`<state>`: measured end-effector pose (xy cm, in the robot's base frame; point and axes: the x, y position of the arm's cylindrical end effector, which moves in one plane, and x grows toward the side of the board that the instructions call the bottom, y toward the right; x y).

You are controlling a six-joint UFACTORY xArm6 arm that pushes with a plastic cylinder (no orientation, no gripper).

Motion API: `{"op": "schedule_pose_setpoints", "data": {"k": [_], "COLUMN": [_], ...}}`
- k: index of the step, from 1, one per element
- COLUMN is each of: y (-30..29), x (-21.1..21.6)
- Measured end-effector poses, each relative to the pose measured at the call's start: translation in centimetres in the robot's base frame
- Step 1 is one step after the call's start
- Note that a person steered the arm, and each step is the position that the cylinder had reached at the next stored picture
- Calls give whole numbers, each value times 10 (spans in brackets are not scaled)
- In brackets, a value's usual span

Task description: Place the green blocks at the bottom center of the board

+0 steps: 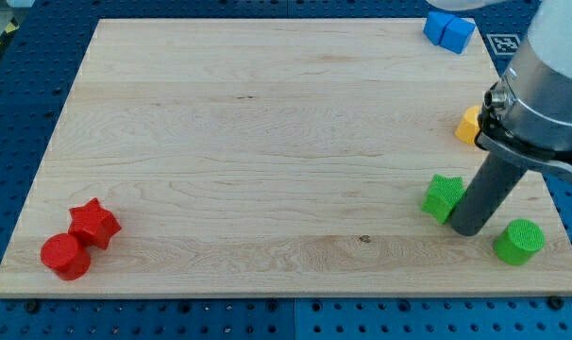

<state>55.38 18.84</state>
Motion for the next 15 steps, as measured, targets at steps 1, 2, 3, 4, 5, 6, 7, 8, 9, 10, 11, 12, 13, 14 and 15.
{"op": "schedule_pose_setpoints", "data": {"k": [1, 2, 3, 4, 5, 6, 7, 8, 9, 10, 11, 12, 13, 14, 15], "y": [23, 21, -11, -16, -11, -26, -49, -88, -60, -45, -66, -83, -116, -142, -121], "x": [-1, -36, -53, -40, -21, -19, 1, 7, 17, 52, 48, 21, 12, 11, 14]}}
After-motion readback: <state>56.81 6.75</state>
